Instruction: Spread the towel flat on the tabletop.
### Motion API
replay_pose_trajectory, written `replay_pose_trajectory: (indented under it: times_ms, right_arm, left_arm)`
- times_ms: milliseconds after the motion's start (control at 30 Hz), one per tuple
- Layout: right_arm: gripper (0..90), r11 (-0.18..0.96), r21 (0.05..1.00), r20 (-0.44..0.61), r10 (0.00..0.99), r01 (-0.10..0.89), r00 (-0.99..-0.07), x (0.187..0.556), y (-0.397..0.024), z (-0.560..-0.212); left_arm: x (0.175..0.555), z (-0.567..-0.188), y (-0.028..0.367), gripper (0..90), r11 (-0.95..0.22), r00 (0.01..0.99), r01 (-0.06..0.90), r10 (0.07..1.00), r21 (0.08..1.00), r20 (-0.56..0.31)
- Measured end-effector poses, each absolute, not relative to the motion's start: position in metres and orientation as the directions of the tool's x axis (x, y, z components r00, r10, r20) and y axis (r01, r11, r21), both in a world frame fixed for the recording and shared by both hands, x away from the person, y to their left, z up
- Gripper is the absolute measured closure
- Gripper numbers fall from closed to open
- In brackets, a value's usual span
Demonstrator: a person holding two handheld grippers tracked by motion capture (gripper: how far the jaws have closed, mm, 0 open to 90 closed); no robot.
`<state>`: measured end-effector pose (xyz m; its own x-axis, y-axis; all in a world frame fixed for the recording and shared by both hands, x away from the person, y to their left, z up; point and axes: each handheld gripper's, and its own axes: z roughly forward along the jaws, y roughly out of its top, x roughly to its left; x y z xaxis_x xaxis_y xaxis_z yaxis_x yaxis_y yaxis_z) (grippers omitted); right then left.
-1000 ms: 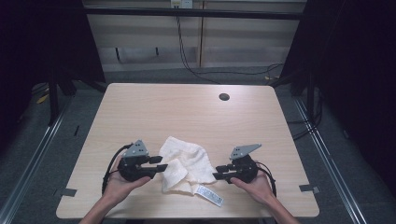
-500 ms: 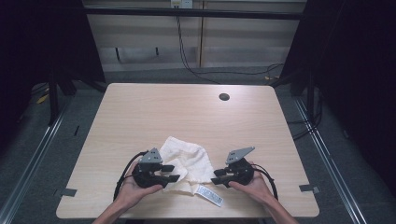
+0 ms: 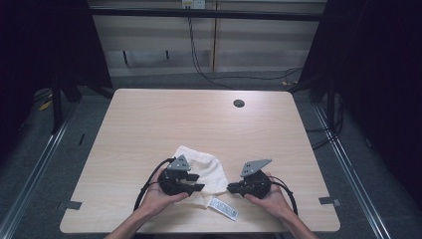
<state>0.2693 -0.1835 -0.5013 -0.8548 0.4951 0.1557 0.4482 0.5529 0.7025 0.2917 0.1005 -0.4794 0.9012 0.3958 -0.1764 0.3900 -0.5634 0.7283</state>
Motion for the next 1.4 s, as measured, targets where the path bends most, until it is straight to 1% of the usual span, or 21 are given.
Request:
replay_pose_trajectory:
  times_ms: [67, 100, 200, 333, 433, 600, 667, 800, 900, 1000, 1267, 1400]
  right_arm:
    - [84.6, 0.557, 0.699, 0.151, 0.499, 0.449, -0.853, 0.269, -0.183, -0.501]
    - [84.5, 0.557, 0.699, 0.151, 0.500, 0.449, -0.853, 0.269, -0.183, -0.501]
    - [84.6, 0.555, 0.699, 0.152, 0.502, 0.452, -0.852, 0.269, -0.183, -0.501]
    - [84.8, 0.556, 0.698, 0.152, 0.501, 0.451, -0.852, 0.269, -0.183, -0.501]
    - [85.1, 0.555, 0.698, 0.152, 0.502, 0.452, -0.852, 0.269, -0.183, -0.501]
    - [85.4, 0.552, 0.701, 0.141, 0.513, 0.451, -0.847, 0.268, -0.181, -0.501]
    - [86.5, 0.542, 0.698, 0.160, 0.519, 0.468, -0.840, 0.268, -0.182, -0.501]
    - [87.0, 0.515, 0.706, 0.187, 0.527, 0.486, -0.829, 0.270, -0.185, -0.498]
    - [87.0, 0.506, 0.721, 0.181, 0.522, 0.473, -0.834, 0.270, -0.187, -0.494]
    - [87.1, 0.484, 0.734, 0.192, 0.525, 0.476, -0.829, 0.270, -0.190, -0.490]
    - [87.3, 0.406, 0.775, 0.227, 0.537, 0.484, -0.813, 0.272, -0.205, -0.471]
    - [87.3, 0.374, 0.793, 0.240, 0.535, 0.481, -0.810, 0.277, -0.212, -0.460]
  left_arm:
    - [0.291, -0.482, 0.099, 49.6, -0.563, 0.908, 0.380, 0.379, 0.734, -0.180]
    - [0.291, -0.483, 0.098, 49.8, -0.576, 0.906, 0.375, 0.394, 0.726, -0.155]
    - [0.291, -0.486, 0.098, 60.5, -0.579, 0.903, 0.378, 0.403, 0.723, -0.150]
    - [0.290, -0.484, 0.100, 78.1, -0.571, 0.906, 0.371, 0.396, 0.732, -0.150]
    - [0.292, -0.480, 0.104, 85.2, -0.559, 0.905, 0.374, 0.394, 0.740, -0.160]
    - [0.293, -0.476, 0.108, 86.0, -0.523, 0.899, 0.393, 0.392, 0.757, -0.196]
    - [0.292, -0.472, 0.112, 86.1, -0.504, 0.899, 0.391, 0.389, 0.770, -0.201]
    - [0.291, -0.462, 0.126, 86.4, -0.467, 0.900, 0.383, 0.384, 0.797, -0.207]
    - [0.291, -0.458, 0.140, 86.5, -0.458, 0.905, 0.374, 0.371, 0.806, -0.209]
    - [0.293, -0.456, 0.155, 86.7, -0.423, 0.891, 0.395, 0.393, 0.815, -0.228]
    - [0.299, -0.441, 0.181, 86.8, -0.340, 0.872, 0.393, 0.433, 0.854, -0.229]
    - [0.302, -0.435, 0.189, 86.8, -0.320, 0.868, 0.390, 0.442, 0.864, -0.228]
